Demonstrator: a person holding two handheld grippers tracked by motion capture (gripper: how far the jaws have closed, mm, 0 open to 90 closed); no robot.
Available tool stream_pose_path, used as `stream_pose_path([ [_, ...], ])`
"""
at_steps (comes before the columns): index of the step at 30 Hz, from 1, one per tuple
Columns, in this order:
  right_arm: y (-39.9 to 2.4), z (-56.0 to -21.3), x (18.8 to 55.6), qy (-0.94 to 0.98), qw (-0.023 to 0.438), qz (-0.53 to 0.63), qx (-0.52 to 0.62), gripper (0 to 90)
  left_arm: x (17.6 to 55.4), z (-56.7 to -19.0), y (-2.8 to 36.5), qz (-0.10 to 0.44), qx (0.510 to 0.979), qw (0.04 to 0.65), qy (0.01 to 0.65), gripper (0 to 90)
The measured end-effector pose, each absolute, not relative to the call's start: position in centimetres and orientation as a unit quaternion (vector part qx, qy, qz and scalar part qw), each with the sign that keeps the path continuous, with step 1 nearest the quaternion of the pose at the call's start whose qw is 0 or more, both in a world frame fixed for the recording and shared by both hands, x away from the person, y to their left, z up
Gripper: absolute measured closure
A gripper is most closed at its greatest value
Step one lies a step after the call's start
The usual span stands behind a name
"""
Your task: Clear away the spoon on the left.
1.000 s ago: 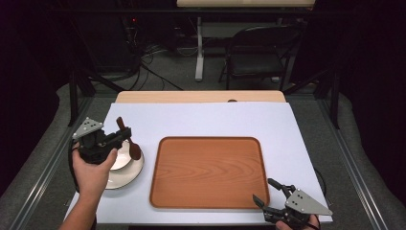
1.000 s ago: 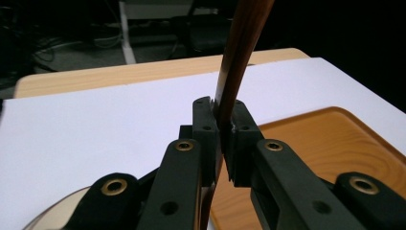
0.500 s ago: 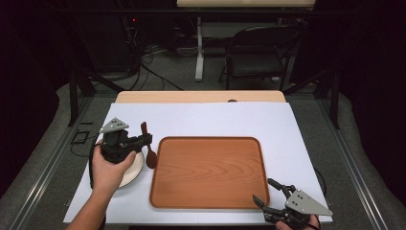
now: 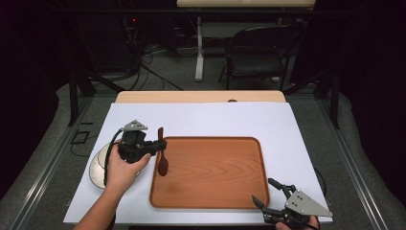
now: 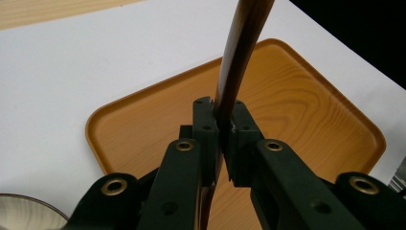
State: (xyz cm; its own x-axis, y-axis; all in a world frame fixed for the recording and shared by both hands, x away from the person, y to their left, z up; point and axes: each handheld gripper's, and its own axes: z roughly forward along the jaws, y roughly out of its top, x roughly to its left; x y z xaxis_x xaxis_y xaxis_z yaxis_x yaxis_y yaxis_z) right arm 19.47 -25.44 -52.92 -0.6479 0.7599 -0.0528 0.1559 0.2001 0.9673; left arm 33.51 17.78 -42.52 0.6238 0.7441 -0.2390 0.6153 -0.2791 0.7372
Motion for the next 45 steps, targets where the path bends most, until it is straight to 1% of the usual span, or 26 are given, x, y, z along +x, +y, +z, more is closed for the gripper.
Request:
stream_pose_path([
  [2,-25.3,-52.9,19.5,0.725,0.276,0.547,0.315,22.2,33.6,-42.6,17.7,0.074,0.797,0.42,0.427,84.5],
  [3,-25.2,-52.9,19.4,0.727,0.276,0.547,0.309,19.7,33.8,-42.8,17.6,0.067,0.798,0.418,0.429,84.5],
  [5,-25.1,-52.9,19.4,0.727,0.276,0.548,0.308,18.7,34.1,-43.3,17.5,0.048,0.799,0.416,0.432,84.4],
  [7,-25.0,-53.0,19.4,0.728,0.275,0.547,0.309,16.4,34.3,-43.6,17.4,0.041,0.8,0.412,0.435,84.4],
  [11,-25.1,-53.0,19.4,0.726,0.275,0.549,0.309,15.5,34.7,-44.2,17.2,0.021,0.802,0.405,0.439,84.5],
  [16,-25.1,-52.9,19.5,0.725,0.271,0.553,0.31,14.8,35.0,-44.7,17.1,0.013,0.804,0.398,0.441,84.4],
  [18,-24.9,-53.0,19.5,0.724,0.277,0.547,0.315,14.5,35.3,-45.1,16.9,0.004,0.804,0.395,0.444,84.5],
  [22,-25.0,-53.0,19.5,0.721,0.27,0.552,0.32,14.2,35.7,-45.7,16.8,-0.011,0.804,0.391,0.448,84.5],
  [26,-25.0,-53.0,19.6,0.725,0.272,0.549,0.315,13.9,36.1,-46.2,16.7,-0.024,0.803,0.386,0.454,84.4],
  [27,-24.9,-53.0,19.6,0.725,0.273,0.549,0.314,13.3,36.2,-46.4,16.6,-0.028,0.801,0.385,0.458,84.5],
  [30,-24.9,-53.0,19.6,0.728,0.269,0.549,0.311,6.7,36.5,-46.9,16.5,-0.042,0.801,0.381,0.46,84.5],
  [32,-24.8,-53.0,19.6,0.729,0.267,0.548,0.311,4.3,36.7,-47.2,16.5,-0.052,0.798,0.381,0.464,84.4],
  [40,-24.8,-53.0,19.5,0.732,0.267,0.545,0.308,4.3,37.5,-48.1,16.5,-0.083,0.786,0.382,0.479,84.4],
  [45,-24.8,-53.0,19.5,0.732,0.27,0.545,0.307,4.3,38.2,-49.1,16.8,-0.113,0.768,0.389,0.496,84.4],
])
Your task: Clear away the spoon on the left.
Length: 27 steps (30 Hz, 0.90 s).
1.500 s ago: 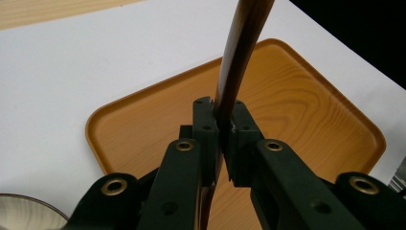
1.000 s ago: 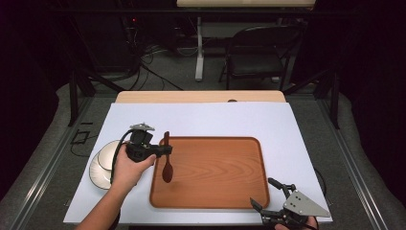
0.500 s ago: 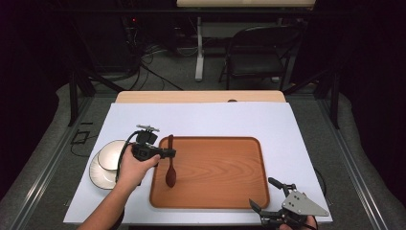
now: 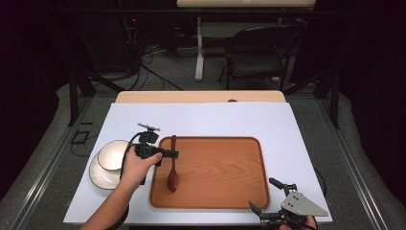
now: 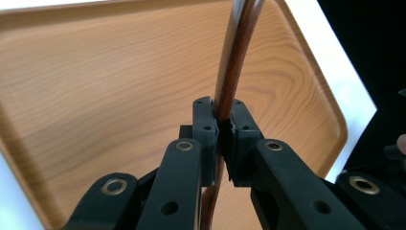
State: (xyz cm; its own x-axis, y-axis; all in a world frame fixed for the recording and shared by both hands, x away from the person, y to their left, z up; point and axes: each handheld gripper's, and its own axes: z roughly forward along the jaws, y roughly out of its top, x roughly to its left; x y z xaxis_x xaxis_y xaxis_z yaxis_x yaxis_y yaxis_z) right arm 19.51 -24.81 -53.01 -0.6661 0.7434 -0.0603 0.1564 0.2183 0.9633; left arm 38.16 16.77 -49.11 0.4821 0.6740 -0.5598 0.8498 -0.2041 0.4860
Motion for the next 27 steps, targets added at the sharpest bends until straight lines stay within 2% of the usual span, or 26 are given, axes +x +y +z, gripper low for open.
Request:
stream_pose_path([
  [4,-24.8,-53.0,19.5,0.732,0.269,0.546,0.307,3.8,38.7,-49.9,17.1,-0.132,0.752,0.396,0.51,84.2],
  [27,-24.9,-53.0,19.4,0.733,0.266,0.547,0.305,2.6,39.6,-52.9,17.7,-0.148,0.706,0.388,0.574,81.4],
])
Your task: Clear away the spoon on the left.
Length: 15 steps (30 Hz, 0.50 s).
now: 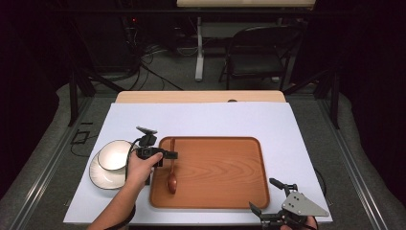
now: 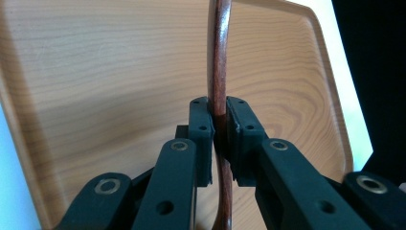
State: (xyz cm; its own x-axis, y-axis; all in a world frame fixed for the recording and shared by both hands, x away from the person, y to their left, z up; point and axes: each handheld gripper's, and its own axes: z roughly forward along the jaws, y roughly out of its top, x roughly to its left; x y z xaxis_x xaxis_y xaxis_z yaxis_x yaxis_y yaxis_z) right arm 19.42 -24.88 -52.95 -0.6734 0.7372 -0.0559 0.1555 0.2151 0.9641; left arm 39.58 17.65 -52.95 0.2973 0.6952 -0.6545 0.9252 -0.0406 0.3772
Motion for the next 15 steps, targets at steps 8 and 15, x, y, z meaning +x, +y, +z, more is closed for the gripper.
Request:
stream_pose_path([
  [8,-24.89,-52.96,19.47,0.734,0.265,0.547,0.303,2.5,39.65,-53.28,17.68,-0.146,0.705,0.381,0.58,80.2],
  [15,-24.89,-52.93,19.47,0.733,0.264,0.549,0.303,2.6,39.63,-53.53,17.78,-0.14,0.698,0.38,0.591,79.2],
])
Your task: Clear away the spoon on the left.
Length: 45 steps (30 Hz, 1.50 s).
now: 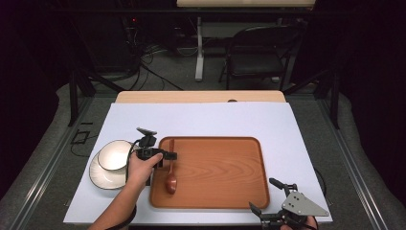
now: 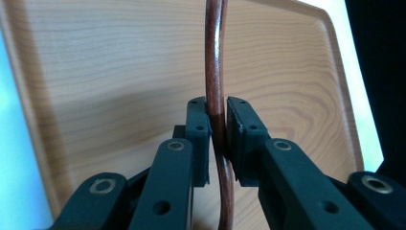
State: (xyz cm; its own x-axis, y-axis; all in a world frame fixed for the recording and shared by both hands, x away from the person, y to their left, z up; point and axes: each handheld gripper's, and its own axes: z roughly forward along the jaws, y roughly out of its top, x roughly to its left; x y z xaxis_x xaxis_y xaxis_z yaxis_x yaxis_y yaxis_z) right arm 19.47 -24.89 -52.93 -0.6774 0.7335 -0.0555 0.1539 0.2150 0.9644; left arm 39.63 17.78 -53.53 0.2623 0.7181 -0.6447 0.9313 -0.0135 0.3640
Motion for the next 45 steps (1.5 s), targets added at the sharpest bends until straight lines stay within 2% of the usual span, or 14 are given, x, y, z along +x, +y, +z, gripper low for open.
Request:
stream_pose_path([
  [12,-24.8,-52.9,19.5,0.733,0.263,0.549,0.302,2.6,39.6,-53.6,18.1,-0.133,0.698,0.372,0.597,75.7],
  [20,-24.8,-52.9,19.5,0.733,0.264,0.55,0.301,2.6,39.5,-53.5,18.1,-0.119,0.704,0.363,0.599,68.0],
  [21,-24.8,-52.9,19.5,0.733,0.265,0.55,0.301,2.6,39.4,-53.4,18.1,-0.112,0.708,0.358,0.599,68.0],
  [29,-24.8,-52.9,19.5,0.733,0.263,0.549,0.302,2.6,39.0,-52.6,17.3,-0.041,0.733,0.331,0.593,49.3],
  [37,-24.8,-52.9,19.5,0.732,0.265,0.55,0.301,2.6,38.7,-52.2,16.4,0.023,0.76,0.303,0.575,44.9],
  [45,-24.9,-52.9,19.5,0.733,0.264,0.55,0.302,2.6,38.7,-52.0,16.0,0.035,0.767,0.3,0.566,44.4],
])
